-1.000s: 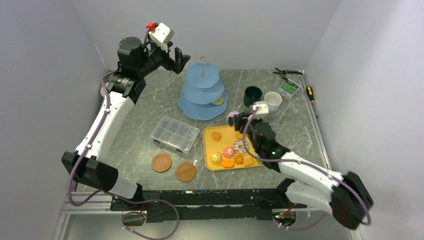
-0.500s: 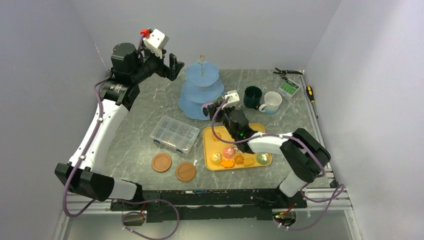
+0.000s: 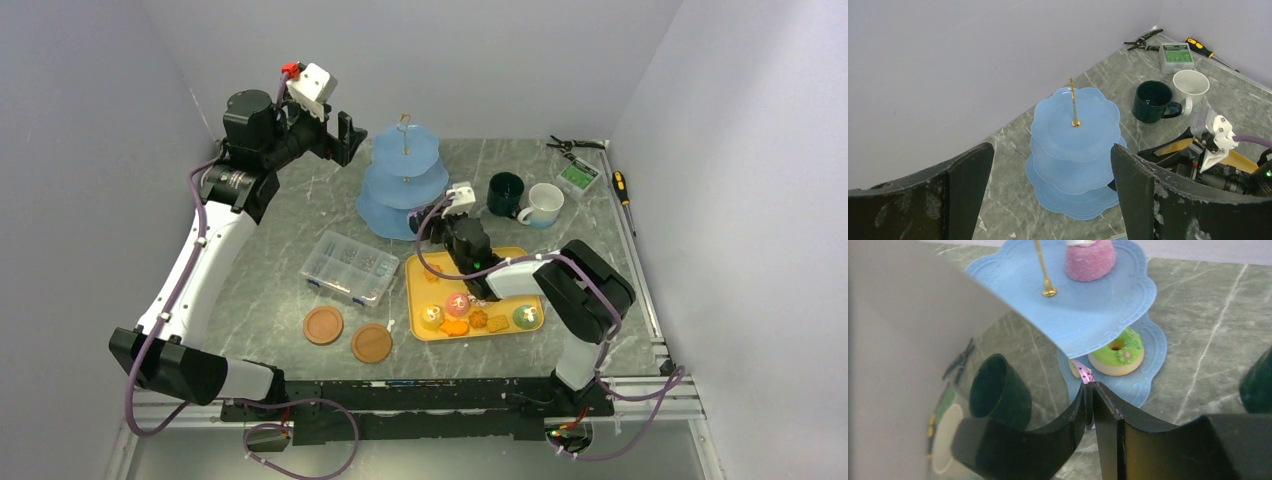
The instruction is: Serve the afternoon tea
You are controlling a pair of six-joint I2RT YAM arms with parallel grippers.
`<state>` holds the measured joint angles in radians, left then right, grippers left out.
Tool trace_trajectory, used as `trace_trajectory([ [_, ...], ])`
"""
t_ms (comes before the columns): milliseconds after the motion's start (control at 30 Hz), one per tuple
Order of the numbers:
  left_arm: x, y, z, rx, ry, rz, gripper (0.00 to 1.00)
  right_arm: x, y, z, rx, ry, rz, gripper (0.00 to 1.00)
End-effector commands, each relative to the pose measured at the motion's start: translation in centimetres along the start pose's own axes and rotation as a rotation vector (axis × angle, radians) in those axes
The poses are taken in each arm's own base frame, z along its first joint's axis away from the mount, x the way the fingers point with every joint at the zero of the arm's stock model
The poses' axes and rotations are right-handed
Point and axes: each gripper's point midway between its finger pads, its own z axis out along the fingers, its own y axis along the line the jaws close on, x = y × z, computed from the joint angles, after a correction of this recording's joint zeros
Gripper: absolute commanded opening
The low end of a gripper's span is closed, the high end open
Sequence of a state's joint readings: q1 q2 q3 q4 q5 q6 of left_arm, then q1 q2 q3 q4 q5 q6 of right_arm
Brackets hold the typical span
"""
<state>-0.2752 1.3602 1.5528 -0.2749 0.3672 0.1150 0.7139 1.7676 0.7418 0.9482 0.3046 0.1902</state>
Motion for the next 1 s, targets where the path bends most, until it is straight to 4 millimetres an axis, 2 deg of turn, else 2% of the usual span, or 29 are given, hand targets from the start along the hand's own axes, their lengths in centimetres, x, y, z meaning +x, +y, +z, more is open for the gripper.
trace_trajectory([
  [0, -1.2, 0.4, -0.6, -0.019, -0.036, 0.022, 0.93, -3.8, -0.8, 1.6, 0.014, -0.129, 0.060, 0.59],
  [100, -1.0, 0.5, -0.4, -0.022, -0.031, 0.020, 0.93, -3.2, -1.3, 1.9, 0.018, -0.115, 0.059, 0.62],
  [333, -0.9, 0.6, -0.1, -0.019, -0.030, 0.012, 0.93, -2.7, -1.0, 2.1, -0.004, -0.099, 0.061, 0.72],
  [500, -0.8, 0.6, -0.1, -0.019, -0.030, 0.016, 0.93, -3.9, -0.8, 1.4, -0.014, -0.120, 0.061, 0.75],
  [700, -0.6, 0.5, 0.0, -0.014, -0.029, 0.009, 0.93, -6.9, -1.2, -0.8, -0.002, -0.156, 0.061, 0.80],
  [833, -0.8, 0.4, 0.1, -0.010, -0.033, 0.004, 0.93, -7.7, -1.7, -2.9, 0.012, -0.154, 0.062, 0.80],
  [967, -0.7, 0.4, 0.1, -0.007, -0.033, 0.000, 0.93, -7.5, -2.4, -6.1, 0.028, -0.132, 0.063, 0.80],
])
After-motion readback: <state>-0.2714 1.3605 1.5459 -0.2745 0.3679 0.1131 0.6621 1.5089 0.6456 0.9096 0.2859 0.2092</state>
